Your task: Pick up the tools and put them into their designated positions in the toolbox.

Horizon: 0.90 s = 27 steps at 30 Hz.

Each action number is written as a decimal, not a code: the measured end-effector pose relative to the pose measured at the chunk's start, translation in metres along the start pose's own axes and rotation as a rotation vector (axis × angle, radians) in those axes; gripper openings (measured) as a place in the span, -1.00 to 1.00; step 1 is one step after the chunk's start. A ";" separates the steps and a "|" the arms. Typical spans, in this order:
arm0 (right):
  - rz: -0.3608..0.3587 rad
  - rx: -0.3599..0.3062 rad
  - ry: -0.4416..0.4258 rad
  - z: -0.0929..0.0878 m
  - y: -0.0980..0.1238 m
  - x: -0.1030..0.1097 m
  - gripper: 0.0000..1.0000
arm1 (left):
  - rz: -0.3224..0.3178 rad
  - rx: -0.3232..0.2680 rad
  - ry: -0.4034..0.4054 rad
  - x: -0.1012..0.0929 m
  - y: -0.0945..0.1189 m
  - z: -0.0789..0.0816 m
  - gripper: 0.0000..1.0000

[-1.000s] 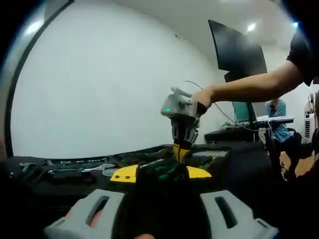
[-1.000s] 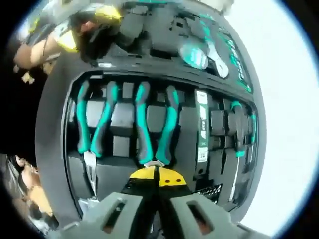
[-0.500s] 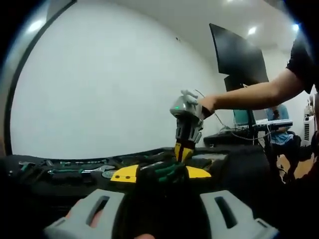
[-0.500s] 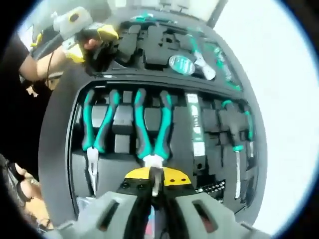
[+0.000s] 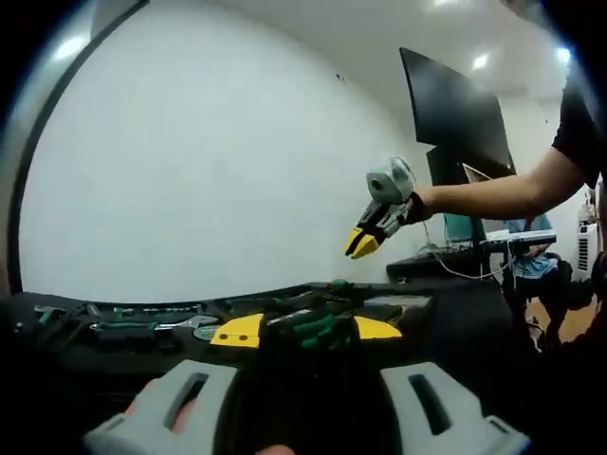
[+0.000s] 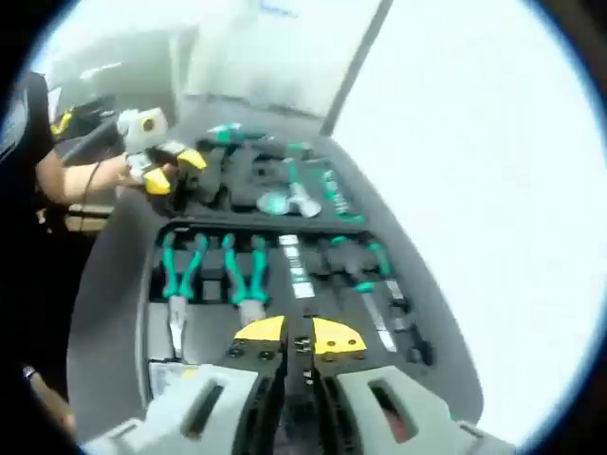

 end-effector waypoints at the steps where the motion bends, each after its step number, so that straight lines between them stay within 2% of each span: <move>1: -0.031 -0.008 -0.002 0.002 0.006 -0.005 -0.83 | 0.001 -0.001 0.000 0.001 0.000 0.000 -0.33; 4: -0.137 -0.045 -0.014 0.010 0.024 -0.020 -0.81 | 0.001 -0.005 0.003 0.002 0.000 0.001 -0.33; 5: -0.213 -0.050 0.004 0.012 0.030 -0.030 -0.81 | 0.001 -0.004 0.003 0.002 0.000 0.000 -0.33; 6: -0.296 -0.021 0.041 0.009 0.037 -0.043 -0.81 | 0.001 -0.004 0.003 0.002 0.000 0.000 -0.33; 7: -0.324 -0.004 0.068 0.007 0.042 -0.047 -0.81 | 0.000 -0.005 0.002 0.002 0.000 0.001 -0.33; 10: -0.405 -0.017 -0.025 0.000 0.049 -0.063 -0.78 | 0.000 -0.005 0.002 0.001 0.000 0.001 -0.33; 12: -0.444 -0.020 -0.009 -0.005 0.054 -0.075 -0.77 | 0.000 -0.007 0.005 0.002 0.000 0.002 -0.33; 14: -0.461 -0.009 -0.029 -0.008 0.057 -0.080 -0.72 | 0.001 -0.010 0.008 0.002 0.000 0.002 -0.33; 16: -0.449 -0.008 -0.043 -0.010 0.058 -0.079 -0.71 | 0.002 -0.009 0.009 0.002 0.000 0.002 -0.33; 17: -0.419 -0.011 -0.005 -0.009 0.057 -0.079 -0.69 | 0.003 -0.008 0.008 0.002 0.000 0.002 -0.33; 18: -0.394 0.006 0.024 -0.010 0.056 -0.077 -0.68 | 0.002 -0.007 0.007 0.002 0.000 0.001 -0.33; 20: -0.355 0.085 0.076 -0.019 0.055 -0.082 -0.68 | 0.002 -0.006 0.006 0.002 0.000 0.001 -0.33; 24: -0.219 0.132 0.258 -0.022 0.053 -0.086 -0.67 | -0.006 -0.019 0.016 -0.003 0.001 0.005 -0.33; 27: -0.098 0.186 0.432 -0.026 0.050 -0.081 -0.68 | -0.003 -0.020 0.019 -0.001 0.000 0.004 -0.33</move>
Point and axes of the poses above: the point that each gripper's makers call its tool centre point, and the gripper's own axes: y roughly backward along the fingers, x roughly to its left, z roughly out of its top, the point moved 6 cm from there along y, roughly backward along the fingers, and after that the axes turned 12 degrees about -x, right-handed, at the moved point
